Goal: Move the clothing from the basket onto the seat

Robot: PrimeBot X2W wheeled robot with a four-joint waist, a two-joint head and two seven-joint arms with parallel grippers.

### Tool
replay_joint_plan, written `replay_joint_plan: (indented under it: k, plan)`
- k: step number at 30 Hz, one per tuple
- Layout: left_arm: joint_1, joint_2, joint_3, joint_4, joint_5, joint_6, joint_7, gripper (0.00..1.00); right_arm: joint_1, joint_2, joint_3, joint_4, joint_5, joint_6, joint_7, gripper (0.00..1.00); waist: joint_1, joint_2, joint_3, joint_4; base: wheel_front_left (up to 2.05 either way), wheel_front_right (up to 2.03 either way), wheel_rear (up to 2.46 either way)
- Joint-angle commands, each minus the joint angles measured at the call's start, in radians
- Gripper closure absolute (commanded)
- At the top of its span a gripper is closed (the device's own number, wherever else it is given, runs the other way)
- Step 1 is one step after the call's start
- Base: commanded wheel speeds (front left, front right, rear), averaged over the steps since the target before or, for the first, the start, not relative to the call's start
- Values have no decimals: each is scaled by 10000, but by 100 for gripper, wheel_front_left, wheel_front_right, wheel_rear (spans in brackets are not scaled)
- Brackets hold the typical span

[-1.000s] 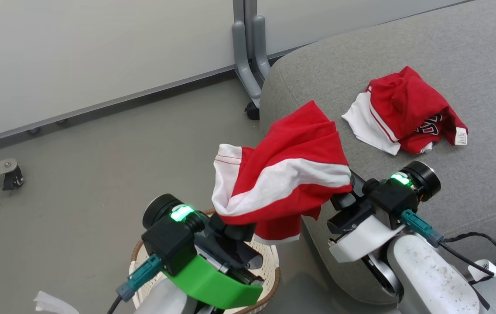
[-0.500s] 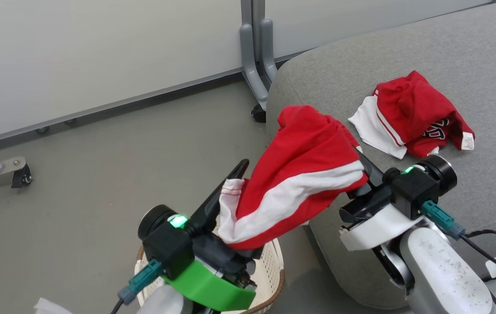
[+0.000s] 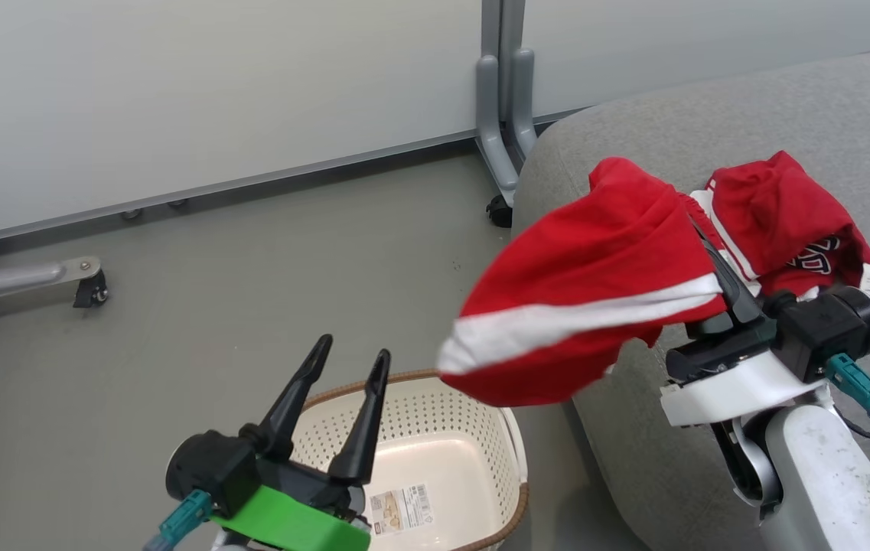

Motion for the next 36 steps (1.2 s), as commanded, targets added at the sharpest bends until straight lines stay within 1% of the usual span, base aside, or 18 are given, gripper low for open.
replay_joint_plan:
  k: [1,8,16,23,29,36]
  plan:
    - [280,-30,229,132,-59,-24,-2,0,206,70,-114,-53,-71,-14,-31,100,0,0,-32,265,0,0,0]
    - [779,-191,1245,913,-35,-25,-2,0,691,320,-705,-121,-143,-14,-31,100,0,0,-71,693,0,0,0]
    - [1343,-468,2299,1520,215,-25,-1,0,1020,530,-1133,-133,-185,-14,-31,100,0,0,-149,869,0,0,0]
    - [1681,-660,2774,1787,201,-26,-1,0,1094,569,-1290,-119,-174,-16,-31,100,0,0,-171,969,0,0,0]
    - [1708,-807,2894,1857,318,-25,-1,0,1088,587,-1343,-106,-142,-16,-31,100,0,0,-176,1029,0,0,0]
    - [1655,-840,2979,1834,406,-25,-1,0,1054,571,-1334,-123,-151,-14,-31,100,0,0,-176,1051,0,0,0]
